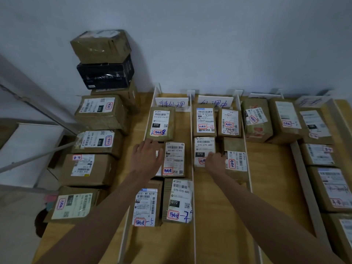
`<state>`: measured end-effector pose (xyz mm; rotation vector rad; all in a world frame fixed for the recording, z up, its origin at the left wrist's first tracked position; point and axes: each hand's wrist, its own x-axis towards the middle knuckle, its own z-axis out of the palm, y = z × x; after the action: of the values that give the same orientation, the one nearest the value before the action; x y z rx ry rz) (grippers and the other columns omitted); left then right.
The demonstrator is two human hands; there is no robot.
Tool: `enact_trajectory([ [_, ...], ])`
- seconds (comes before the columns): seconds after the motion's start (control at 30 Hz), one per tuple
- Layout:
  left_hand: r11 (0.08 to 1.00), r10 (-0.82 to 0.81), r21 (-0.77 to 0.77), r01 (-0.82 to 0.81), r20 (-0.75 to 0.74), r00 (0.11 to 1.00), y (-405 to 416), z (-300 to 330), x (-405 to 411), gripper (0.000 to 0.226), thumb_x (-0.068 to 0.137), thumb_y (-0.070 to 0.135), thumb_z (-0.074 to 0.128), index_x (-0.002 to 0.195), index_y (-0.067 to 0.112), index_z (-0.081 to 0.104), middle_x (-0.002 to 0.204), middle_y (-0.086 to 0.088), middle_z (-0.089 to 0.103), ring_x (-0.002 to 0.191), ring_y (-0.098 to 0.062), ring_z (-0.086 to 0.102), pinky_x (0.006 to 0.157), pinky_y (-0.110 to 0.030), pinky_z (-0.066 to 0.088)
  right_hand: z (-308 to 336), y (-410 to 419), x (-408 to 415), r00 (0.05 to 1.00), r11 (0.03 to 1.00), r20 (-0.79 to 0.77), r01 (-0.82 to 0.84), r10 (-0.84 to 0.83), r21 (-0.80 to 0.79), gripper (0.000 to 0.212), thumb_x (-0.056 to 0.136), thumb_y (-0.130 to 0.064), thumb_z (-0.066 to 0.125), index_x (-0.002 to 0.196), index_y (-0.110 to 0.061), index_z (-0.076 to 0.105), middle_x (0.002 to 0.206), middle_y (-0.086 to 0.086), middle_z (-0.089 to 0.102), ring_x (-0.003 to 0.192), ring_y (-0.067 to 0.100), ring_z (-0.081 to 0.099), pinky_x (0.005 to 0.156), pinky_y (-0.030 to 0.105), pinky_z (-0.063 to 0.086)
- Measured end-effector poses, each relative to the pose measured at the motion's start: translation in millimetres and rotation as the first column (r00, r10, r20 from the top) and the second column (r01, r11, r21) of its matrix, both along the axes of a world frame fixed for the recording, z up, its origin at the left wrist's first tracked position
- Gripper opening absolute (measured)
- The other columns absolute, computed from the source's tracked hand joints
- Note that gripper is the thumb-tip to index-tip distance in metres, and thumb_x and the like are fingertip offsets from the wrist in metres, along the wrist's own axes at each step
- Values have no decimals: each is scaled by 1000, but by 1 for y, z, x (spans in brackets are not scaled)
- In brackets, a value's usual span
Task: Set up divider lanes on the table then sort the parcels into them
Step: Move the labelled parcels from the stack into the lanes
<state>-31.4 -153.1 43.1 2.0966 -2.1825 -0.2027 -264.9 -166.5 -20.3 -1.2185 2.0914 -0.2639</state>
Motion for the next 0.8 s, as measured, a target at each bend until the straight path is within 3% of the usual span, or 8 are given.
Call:
enact_trajectory([
  [0.3, 998, 40, 46, -41, 22, 999, 4, -15, 12, 40, 100, 37, 44, 130, 13, 58, 136, -5, 56, 127, -23, 51, 109, -40, 35, -7, -1, 1, 995, 999, 89, 33, -33, -7, 19, 105, -15, 33, 94, -4, 45, 122, 23, 48, 119, 35, 47, 102, 50, 45],
  [0.47, 998, 30, 60, -33, 50, 998, 13, -15, 14, 43, 101, 39, 39, 134, 15, 53, 141, -5, 52, 130, -22, 48, 110, -39, 33, -14, -3, -1, 976, 990, 169, 140, -137, -5, 26, 104, -21, 37, 110, 0, 50, 121, 22, 54, 108, 33, 57, 96, 51, 50],
  [0.63, 999, 17, 47, -20, 54, 998, 23, -5, 13, 43, 102, 39, 39, 134, 14, 53, 141, -5, 52, 130, -22, 48, 109, -39, 32, 12, 7, 0, 990, 998, 124, 60, -62, 25, 23, 103, -15, 37, 112, 3, 48, 129, 25, 50, 119, 38, 51, 101, 47, 44],
  [0.8, 1000, 6, 18, -7, 62, 998, 34, 17, 11, 42, 102, 38, 39, 131, 12, 56, 137, -6, 53, 127, -24, 49, 108, -40, 33, 45, 25, 5, 1000, 982, -8, -14, 13, -186, 38, 101, -23, 45, 134, -3, 40, 133, 17, 44, 121, 34, 47, 95, 49, 46],
])
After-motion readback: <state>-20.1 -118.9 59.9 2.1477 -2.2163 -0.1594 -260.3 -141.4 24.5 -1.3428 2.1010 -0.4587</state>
